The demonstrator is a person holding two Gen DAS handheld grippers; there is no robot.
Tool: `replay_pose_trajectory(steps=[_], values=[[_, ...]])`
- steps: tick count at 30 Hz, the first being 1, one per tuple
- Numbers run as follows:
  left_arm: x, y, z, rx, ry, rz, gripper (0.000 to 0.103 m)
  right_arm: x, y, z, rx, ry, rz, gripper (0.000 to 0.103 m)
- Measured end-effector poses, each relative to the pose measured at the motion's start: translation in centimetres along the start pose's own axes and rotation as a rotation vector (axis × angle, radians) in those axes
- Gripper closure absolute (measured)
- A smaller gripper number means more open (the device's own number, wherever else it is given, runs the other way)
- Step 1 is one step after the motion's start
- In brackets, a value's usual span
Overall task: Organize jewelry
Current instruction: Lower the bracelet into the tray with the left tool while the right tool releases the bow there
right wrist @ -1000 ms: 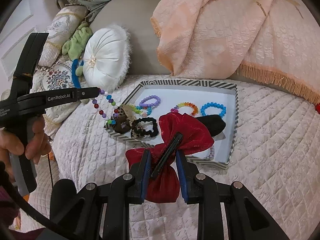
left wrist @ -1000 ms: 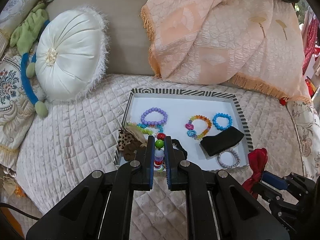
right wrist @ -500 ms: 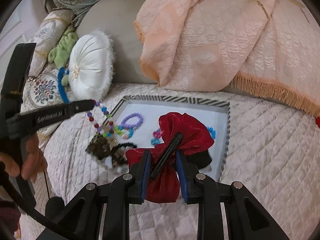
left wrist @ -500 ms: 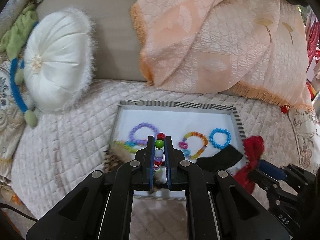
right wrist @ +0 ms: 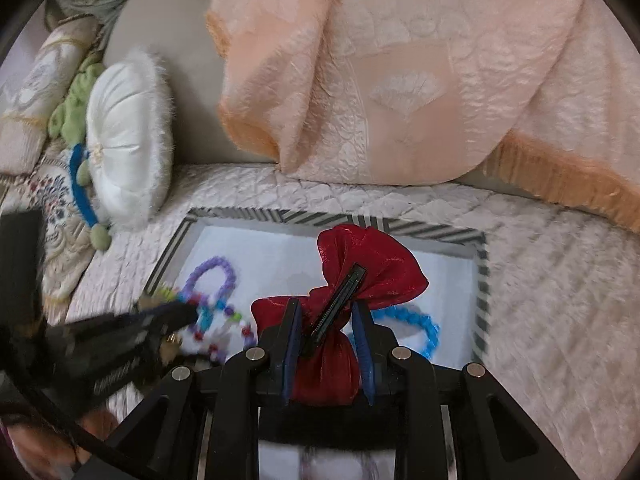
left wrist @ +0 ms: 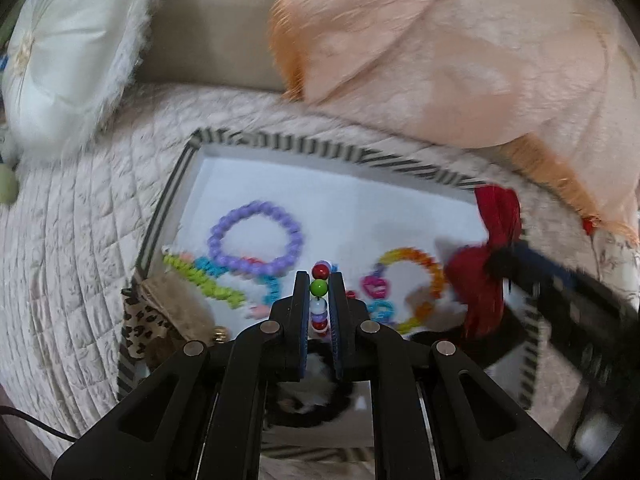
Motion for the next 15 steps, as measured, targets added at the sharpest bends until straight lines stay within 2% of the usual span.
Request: replay_pose_trajectory(steps=[4, 10, 15], values=[[0.9, -0.3, 0.0, -0.008, 0.031, 0.023, 0.095, -0.1, 0.9, 2.5, 0.031, -0.005, 0.059, 0.078], [1.2, -0.6, 0.0, -0.014, 0.051, 0.035, 0.095, -0.8, 1.4, 4.2, 0.053, -0.001, 0.160, 0.078], [1.2, -0.5, 0.5, -0.014, 0.065, 0.043, 0.095, -0.6, 1.0, 5.2, 0.087, -0.020, 0.174, 0.078]])
Point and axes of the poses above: each gripper's, at about its wrist camera, not at the fingertips, and z roughly the way its jaws point, x to its left, y to its top, the point moved 5 cm from there along z, roughly the way its jaws point, and after that the axes turned 14 degrees about -y, right-handed, at the moved point
